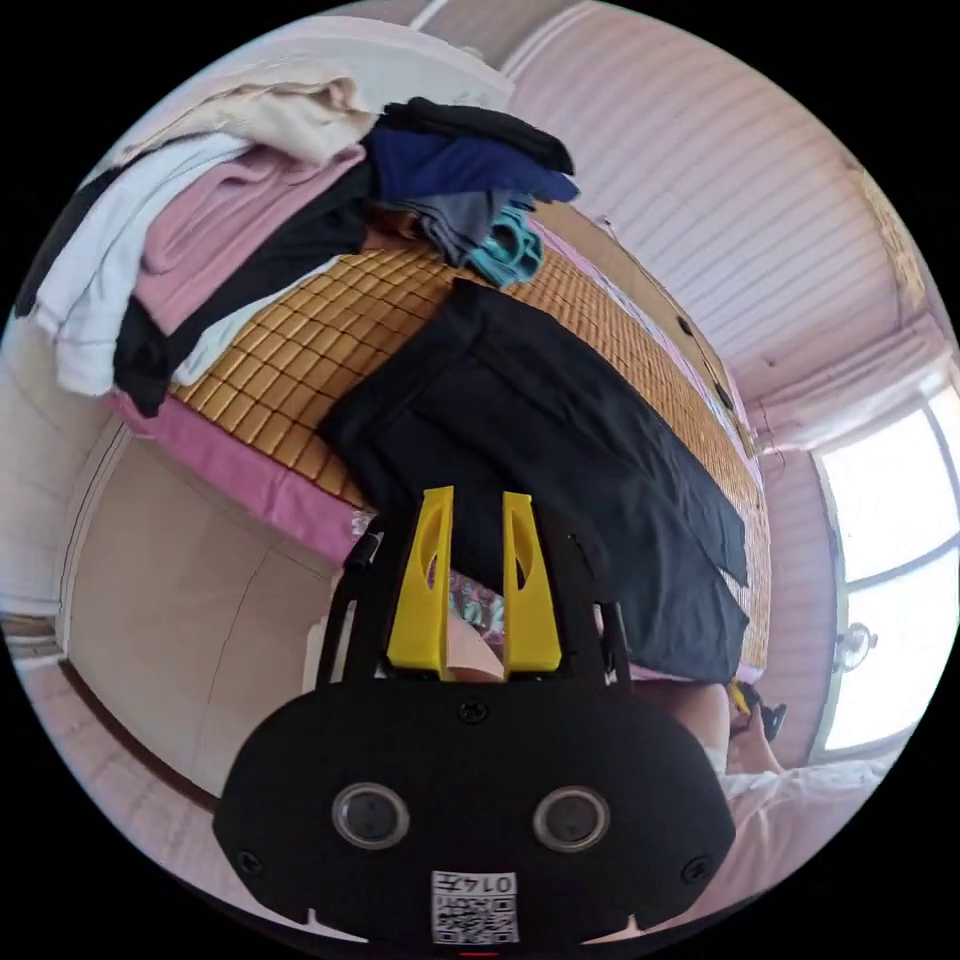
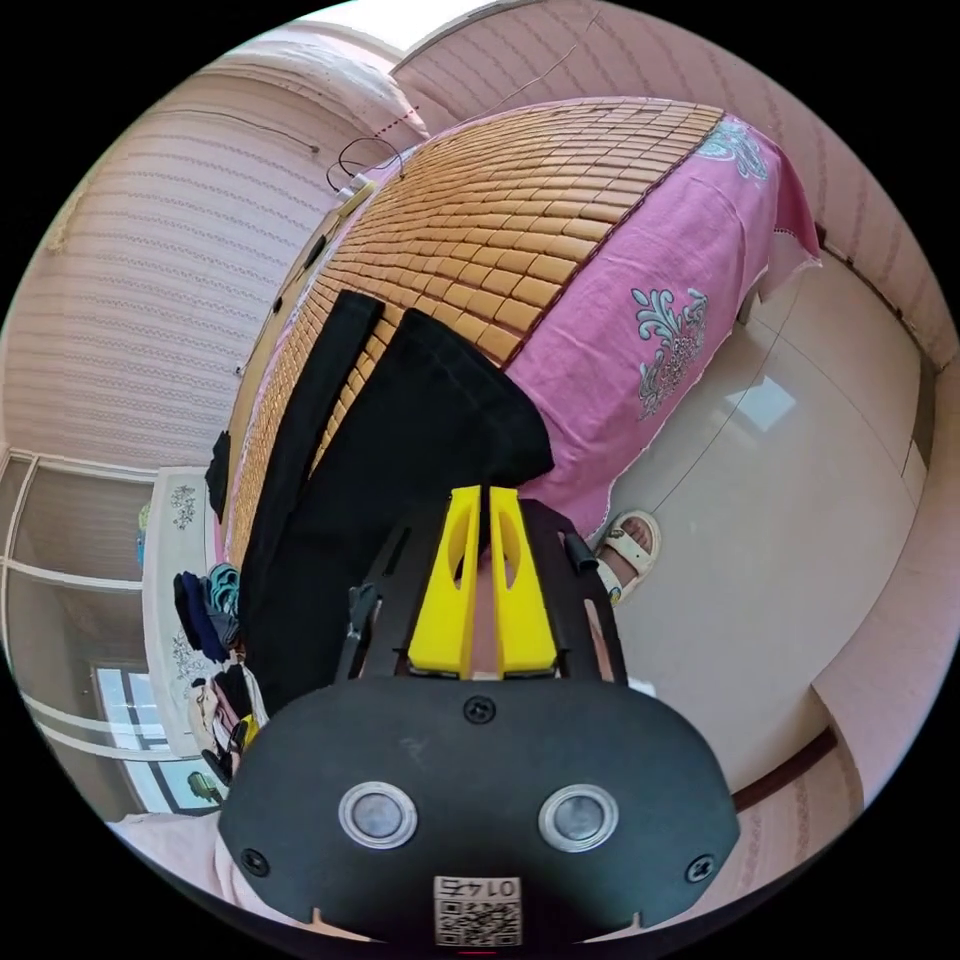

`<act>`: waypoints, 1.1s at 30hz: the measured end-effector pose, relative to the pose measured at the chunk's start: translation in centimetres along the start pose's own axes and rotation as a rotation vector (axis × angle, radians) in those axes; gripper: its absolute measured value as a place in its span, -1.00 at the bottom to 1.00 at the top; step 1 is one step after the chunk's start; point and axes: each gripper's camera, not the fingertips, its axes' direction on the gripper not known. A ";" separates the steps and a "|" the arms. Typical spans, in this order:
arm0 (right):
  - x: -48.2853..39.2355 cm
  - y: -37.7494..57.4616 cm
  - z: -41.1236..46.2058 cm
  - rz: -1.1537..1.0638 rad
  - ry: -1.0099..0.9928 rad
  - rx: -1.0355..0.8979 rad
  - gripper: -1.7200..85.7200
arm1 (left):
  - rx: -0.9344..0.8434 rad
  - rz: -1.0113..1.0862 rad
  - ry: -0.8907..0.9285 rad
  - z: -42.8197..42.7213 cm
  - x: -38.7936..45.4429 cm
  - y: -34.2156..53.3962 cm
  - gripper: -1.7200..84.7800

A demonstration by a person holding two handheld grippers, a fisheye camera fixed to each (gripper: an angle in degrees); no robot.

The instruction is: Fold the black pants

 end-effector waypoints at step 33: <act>-11.4 -2.3 -7.7 -0.206 0.081 0.105 -0.96 | -0.085 -0.088 -0.007 1.5 -9.1 -1.2 -0.97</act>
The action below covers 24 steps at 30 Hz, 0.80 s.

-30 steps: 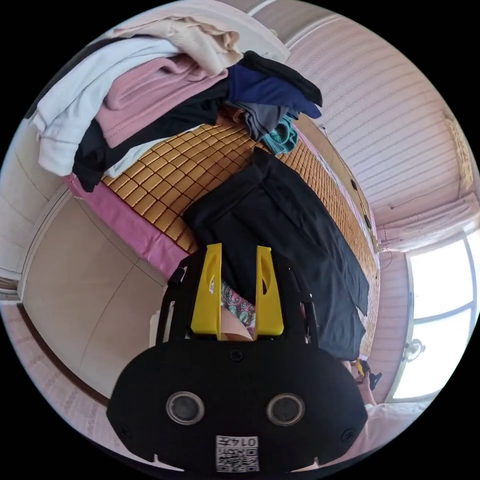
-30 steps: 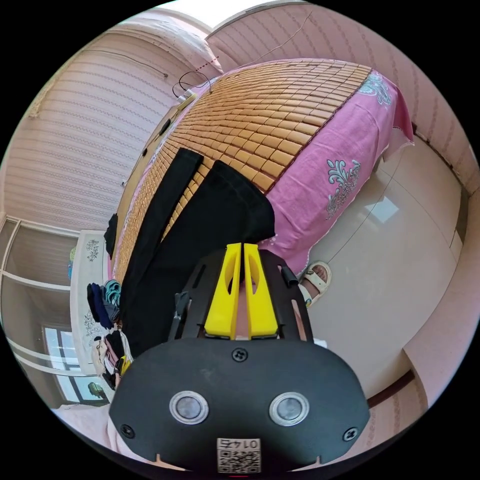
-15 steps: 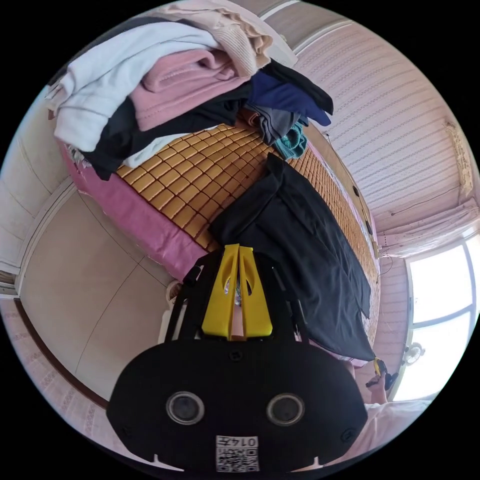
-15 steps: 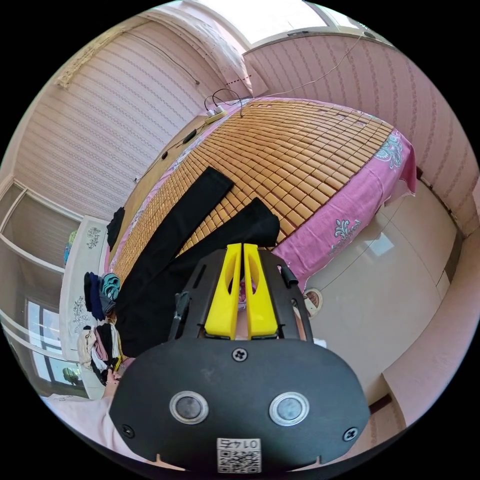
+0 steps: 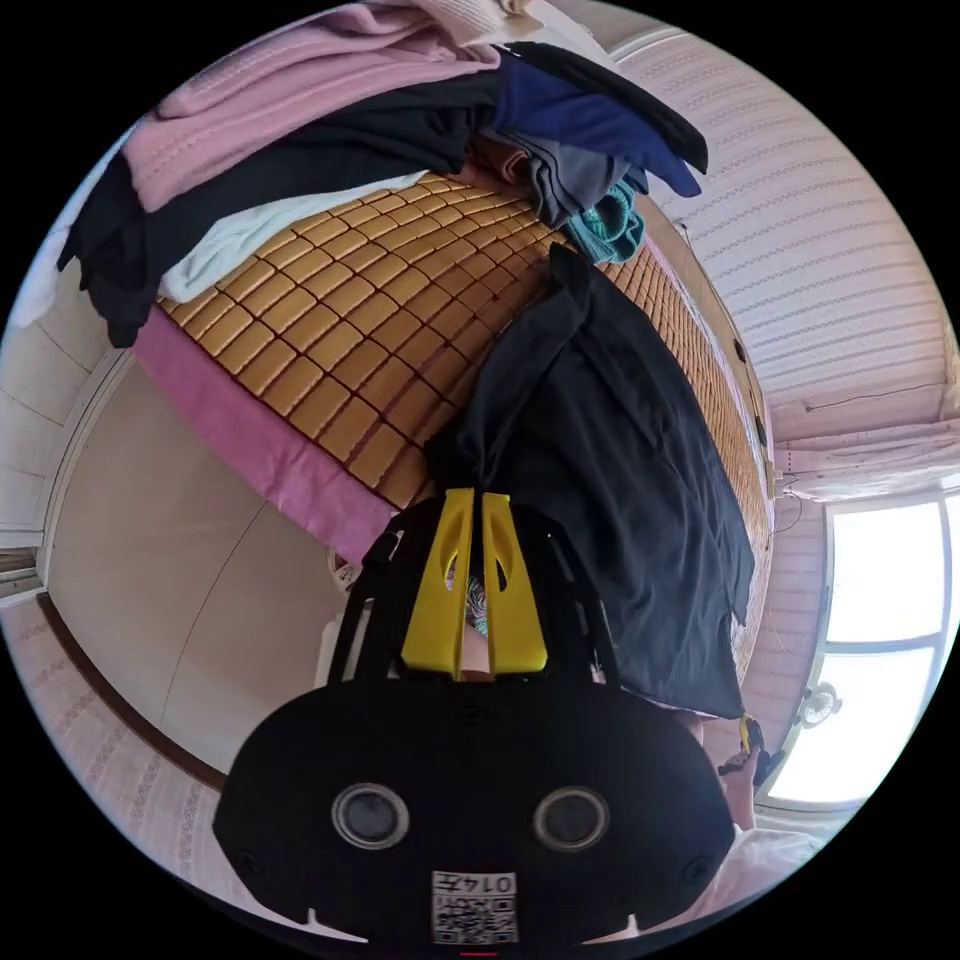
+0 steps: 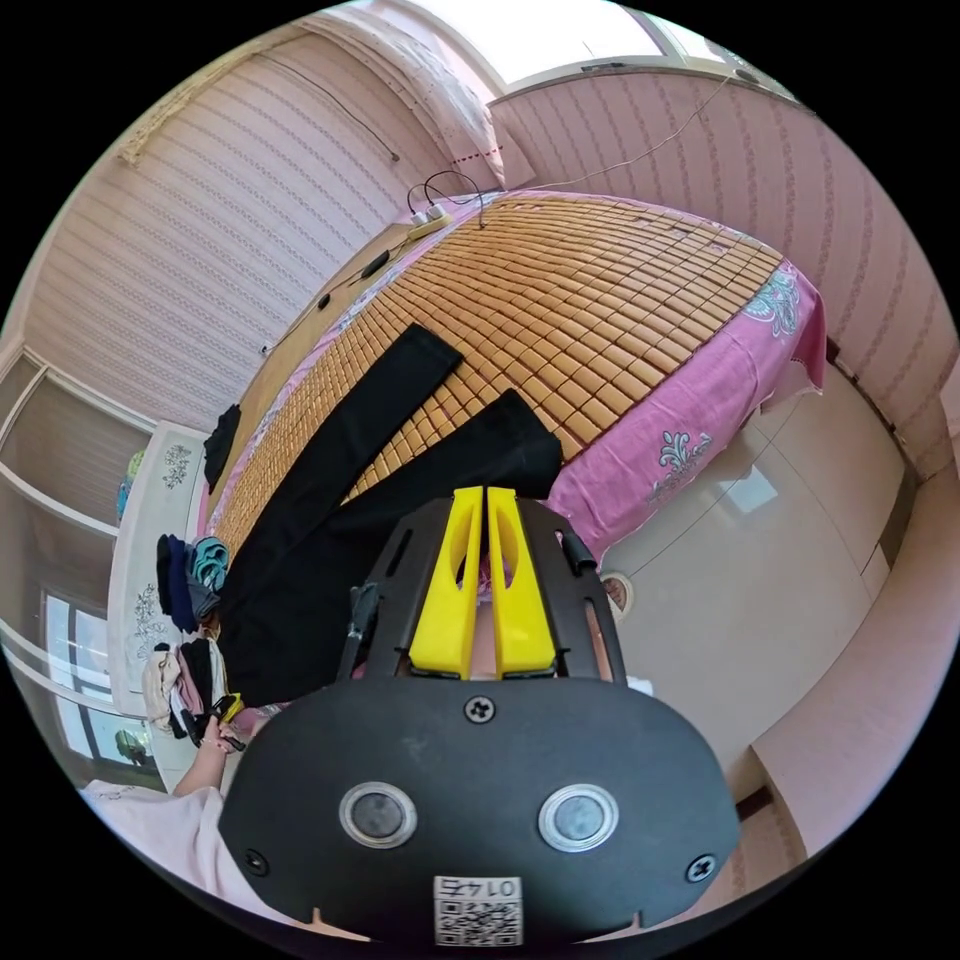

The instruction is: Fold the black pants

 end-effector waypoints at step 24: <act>-26.0 -22.8 10.0 -0.551 0.181 -0.081 -0.94 | 0.247 0.275 0.018 -6.0 15.6 -8.9 -0.98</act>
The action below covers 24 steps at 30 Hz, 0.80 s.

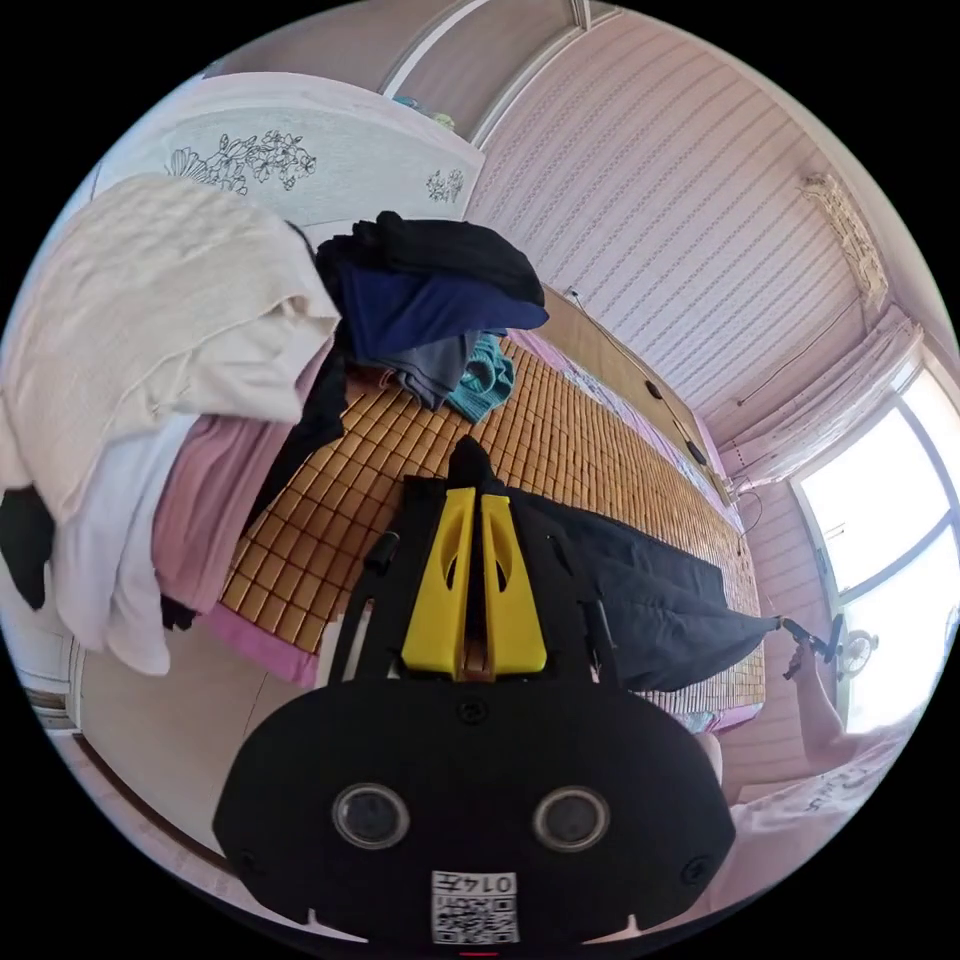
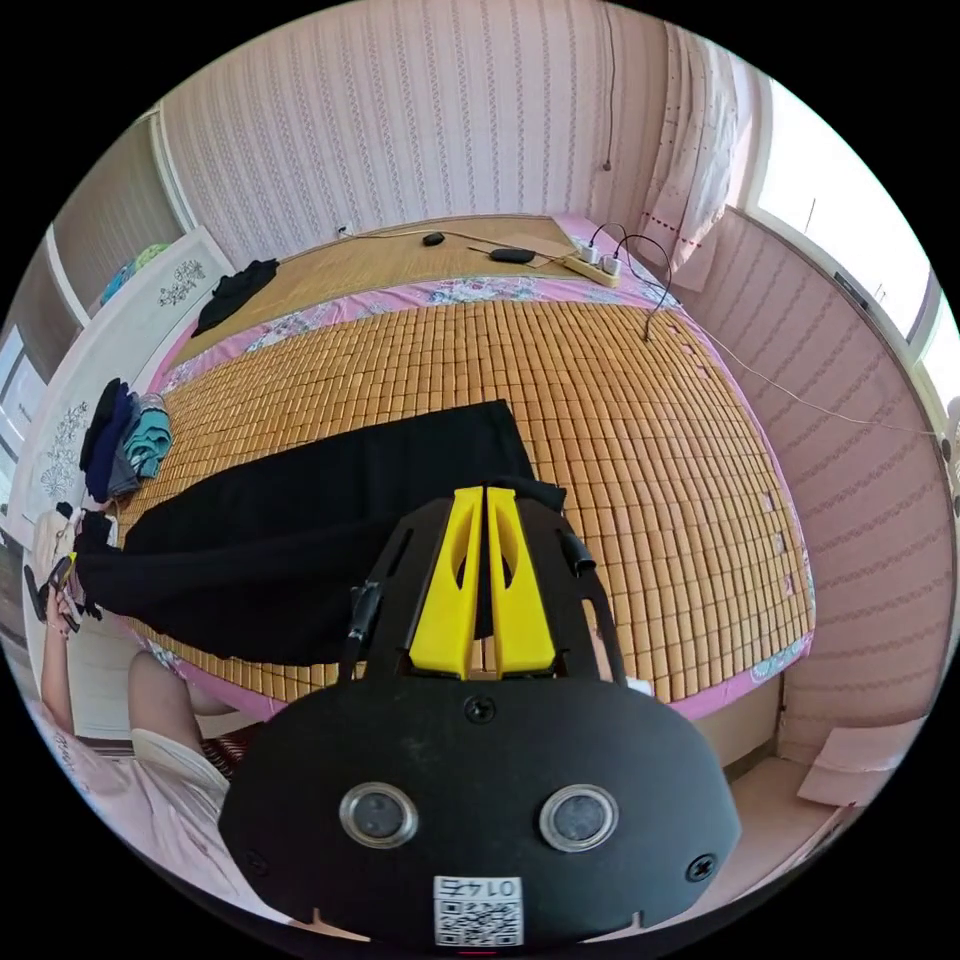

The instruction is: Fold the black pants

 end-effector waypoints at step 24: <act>3.3 -1.5 13.8 0.192 0.090 -0.244 -0.91 | -0.498 0.377 -0.409 20.5 18.1 0.7 -0.98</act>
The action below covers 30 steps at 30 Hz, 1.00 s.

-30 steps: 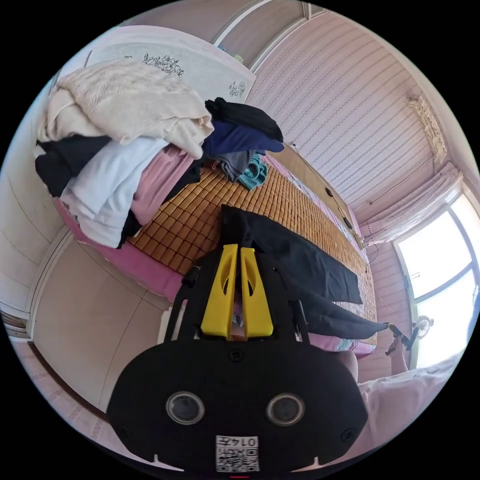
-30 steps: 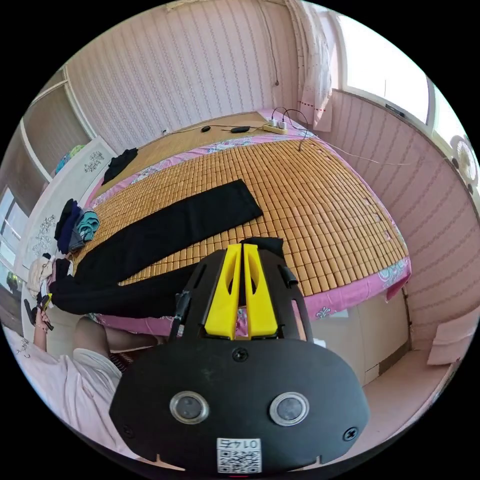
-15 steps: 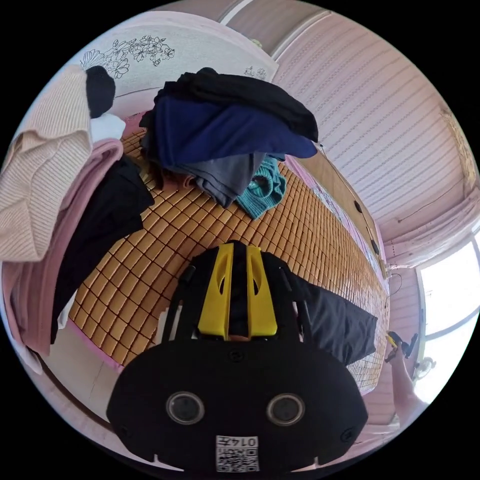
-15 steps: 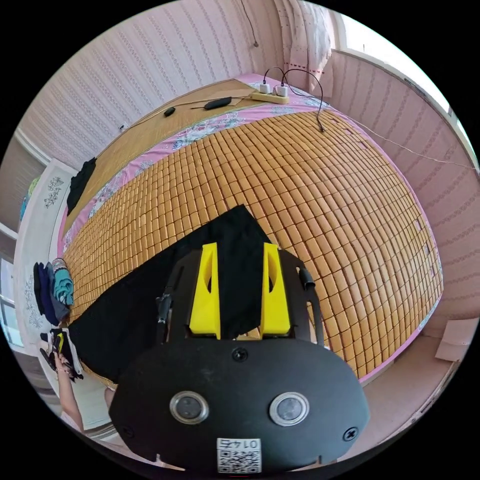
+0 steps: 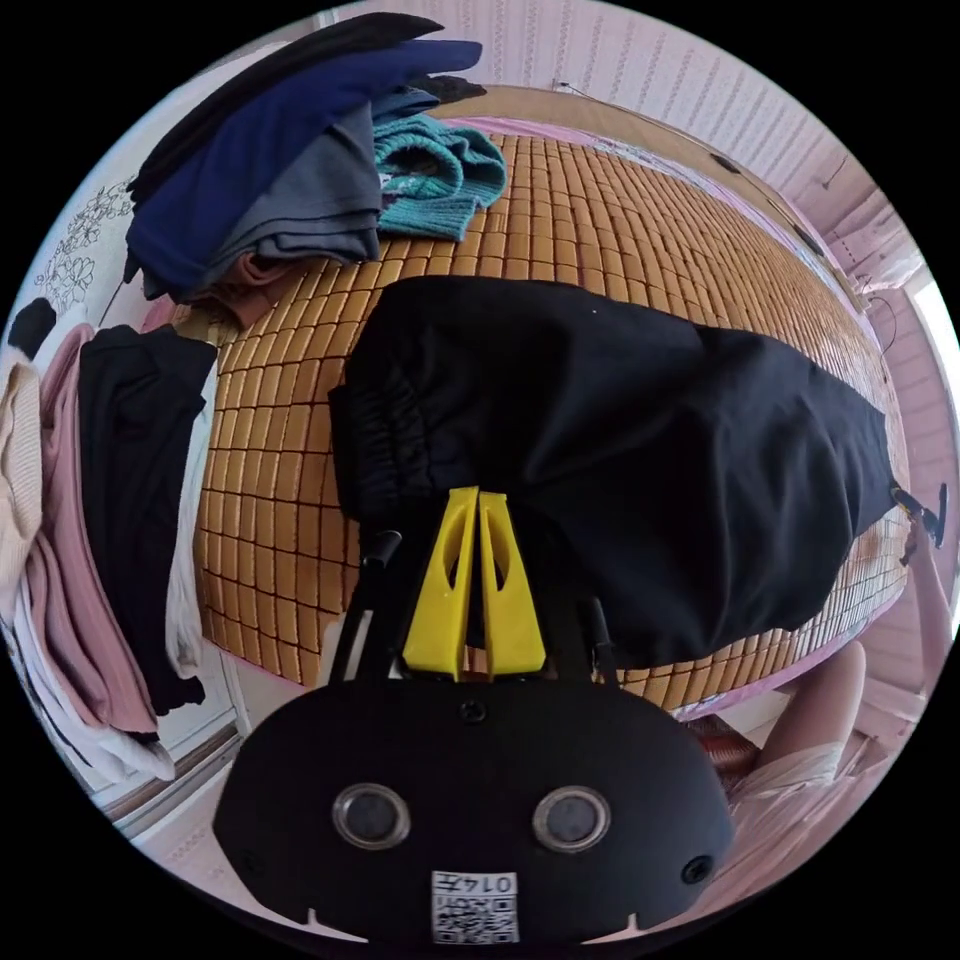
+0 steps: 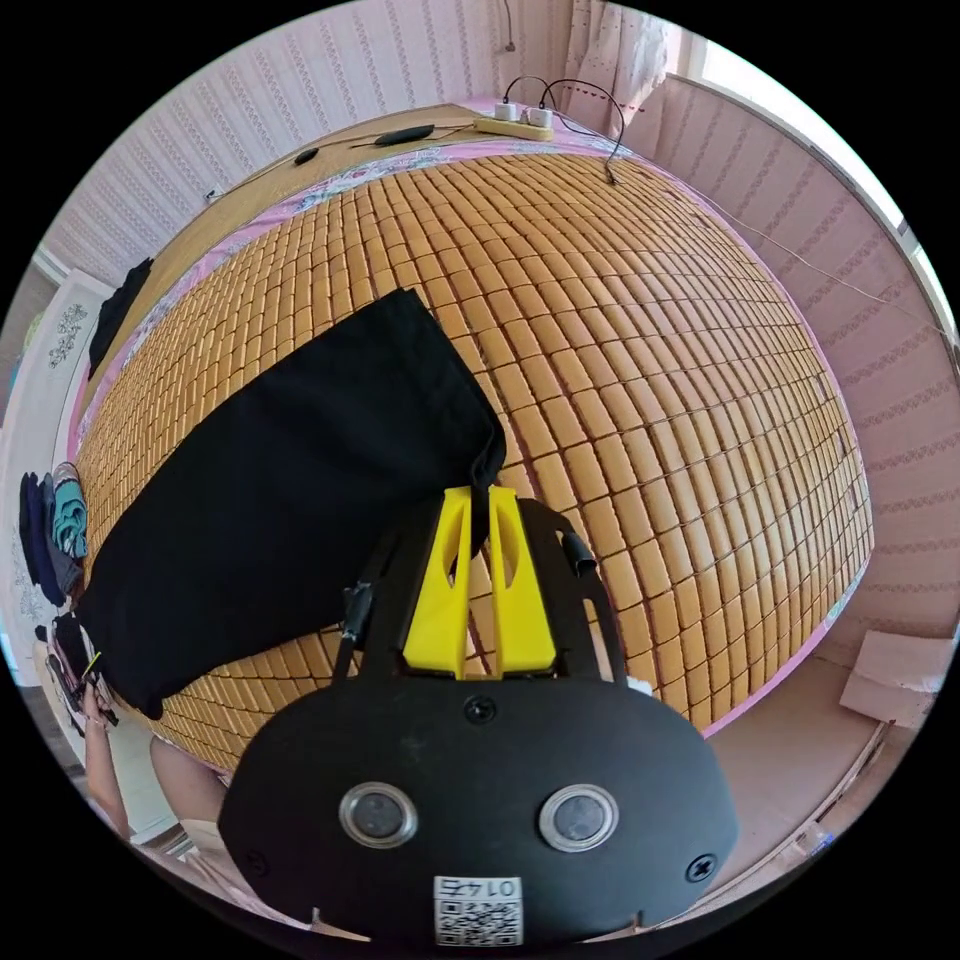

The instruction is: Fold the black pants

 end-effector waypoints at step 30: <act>5.5 12.3 -2.4 0.053 -0.034 0.055 -0.79 | 0.128 0.900 0.199 -9.5 42.6 -8.1 -0.82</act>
